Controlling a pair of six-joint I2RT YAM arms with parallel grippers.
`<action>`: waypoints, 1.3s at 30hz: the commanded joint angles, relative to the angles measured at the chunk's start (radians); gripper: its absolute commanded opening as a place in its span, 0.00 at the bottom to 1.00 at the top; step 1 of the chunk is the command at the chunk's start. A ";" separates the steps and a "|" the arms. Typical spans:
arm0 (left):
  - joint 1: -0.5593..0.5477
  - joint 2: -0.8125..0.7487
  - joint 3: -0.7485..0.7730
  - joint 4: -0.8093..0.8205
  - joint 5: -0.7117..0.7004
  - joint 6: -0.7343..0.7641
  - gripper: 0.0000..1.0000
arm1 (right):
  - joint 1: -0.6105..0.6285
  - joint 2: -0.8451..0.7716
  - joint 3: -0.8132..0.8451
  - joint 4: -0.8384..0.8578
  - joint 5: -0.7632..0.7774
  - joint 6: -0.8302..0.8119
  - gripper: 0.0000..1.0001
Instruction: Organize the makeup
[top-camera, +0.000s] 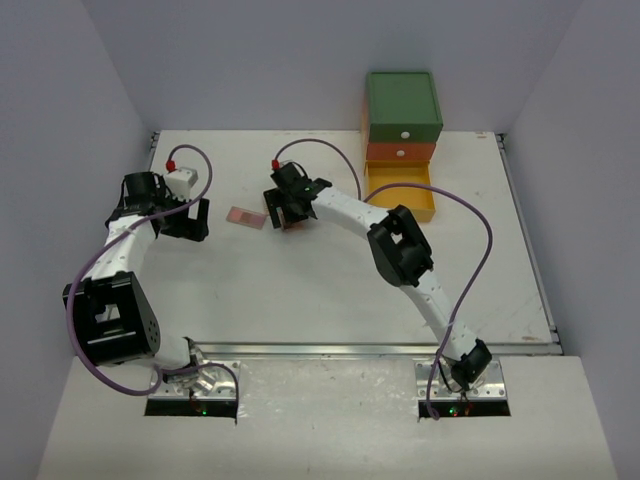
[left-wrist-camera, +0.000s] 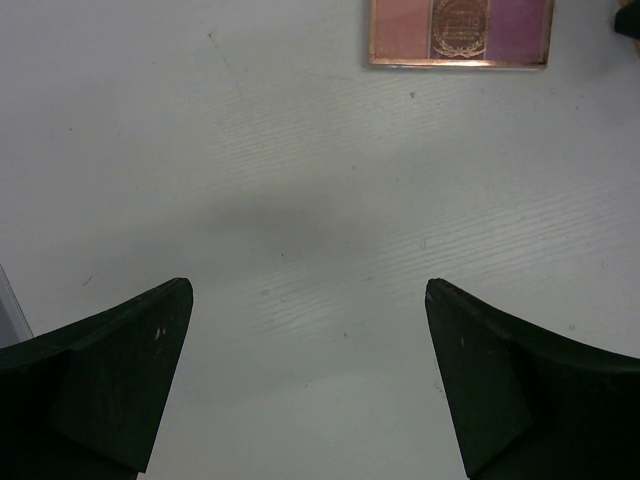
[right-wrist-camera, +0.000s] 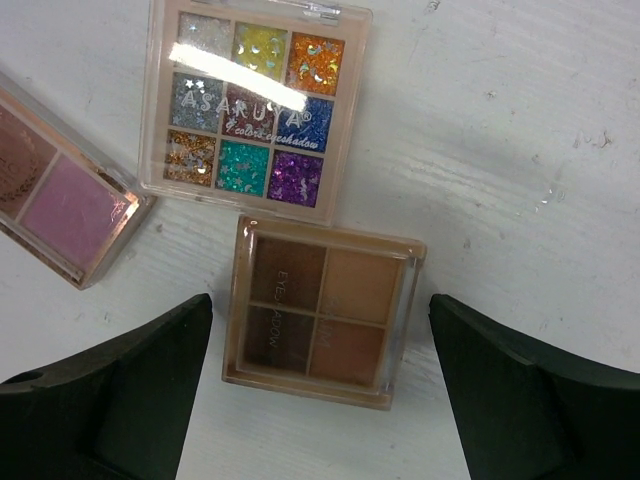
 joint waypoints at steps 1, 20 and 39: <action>0.013 -0.028 0.029 0.023 0.022 0.015 1.00 | 0.006 0.052 -0.039 -0.059 -0.029 0.031 0.67; 0.014 -0.033 0.023 0.009 0.057 0.012 1.00 | 0.023 -0.165 -0.301 0.086 0.017 -0.033 0.34; 0.014 -0.036 0.018 0.000 0.058 0.012 1.00 | 0.024 -0.282 -0.474 0.273 -0.091 -0.073 0.34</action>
